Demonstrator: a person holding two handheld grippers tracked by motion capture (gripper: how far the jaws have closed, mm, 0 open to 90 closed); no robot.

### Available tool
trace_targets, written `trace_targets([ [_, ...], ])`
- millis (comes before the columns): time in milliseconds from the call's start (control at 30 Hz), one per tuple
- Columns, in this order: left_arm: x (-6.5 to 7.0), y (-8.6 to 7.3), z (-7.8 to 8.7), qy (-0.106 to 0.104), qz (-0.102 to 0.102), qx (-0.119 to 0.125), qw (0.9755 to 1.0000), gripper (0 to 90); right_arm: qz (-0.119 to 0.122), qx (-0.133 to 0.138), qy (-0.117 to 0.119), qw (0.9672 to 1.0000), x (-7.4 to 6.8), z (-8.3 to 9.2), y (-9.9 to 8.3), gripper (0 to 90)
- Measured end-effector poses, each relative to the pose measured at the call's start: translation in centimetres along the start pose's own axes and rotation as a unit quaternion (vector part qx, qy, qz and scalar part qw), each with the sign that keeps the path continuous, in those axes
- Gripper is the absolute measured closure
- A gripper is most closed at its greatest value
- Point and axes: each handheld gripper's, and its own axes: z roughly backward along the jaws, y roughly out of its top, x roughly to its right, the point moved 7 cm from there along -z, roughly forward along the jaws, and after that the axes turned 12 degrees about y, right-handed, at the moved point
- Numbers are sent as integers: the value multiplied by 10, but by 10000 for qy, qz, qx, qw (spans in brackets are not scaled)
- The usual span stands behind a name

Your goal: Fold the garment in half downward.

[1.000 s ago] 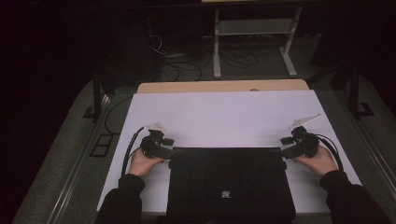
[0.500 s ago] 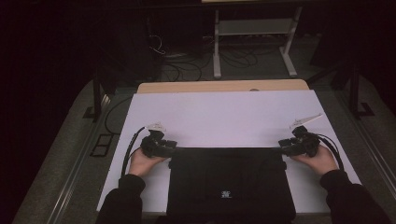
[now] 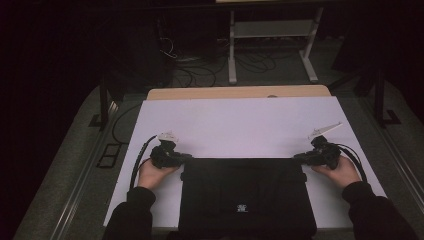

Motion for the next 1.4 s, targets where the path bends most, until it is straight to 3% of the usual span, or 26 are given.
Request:
trace_targets([
  [67,0,-1,0,63,-75,-82,9999,855,27,-24,54,10000,-1,-1,0,835],
  [200,3,1,3,161,-163,-94,9997,868,33,6,31,10000,-4,1,1,862],
  [333,6,2,5,442,-422,-144,9980,872,-42,126,14,9999,-6,6,1,866],
  [400,8,1,6,766,-653,-298,9945,872,-65,151,-17,9999,-7,7,-1,867],
  [500,10,2,6,1068,-921,-440,9890,872,-18,138,-106,9998,-7,7,-3,869],
  [600,11,4,7,1266,-954,-449,9863,873,9,147,-256,9996,-7,7,-3,870],
  [800,6,8,10,1676,-1158,-399,9782,875,91,163,-486,9986,-6,8,0,873],
  [900,5,10,11,1726,-1157,-332,9776,875,62,208,-505,9985,-6,8,1,874],
  [967,4,11,12,1607,-1062,-235,9810,875,-3,260,-513,9983,-4,8,2,874],
  [1033,1,12,13,1599,-988,-187,9820,875,-19,239,-627,9977,-1,8,4,875],
  [1133,-3,13,15,1724,-1028,-197,9795,877,-23,228,-765,9968,-1,7,7,875],
  [1300,-3,18,15,2005,-1254,-199,9714,877,119,181,-997,9948,-1,7,14,876],
  [1333,-4,19,16,2021,-1282,-213,9707,877,148,184,-1026,9944,0,7,16,875],
  [1400,-5,21,17,2011,-1222,-177,9717,877,168,207,-1074,9939,0,7,18,875],
])
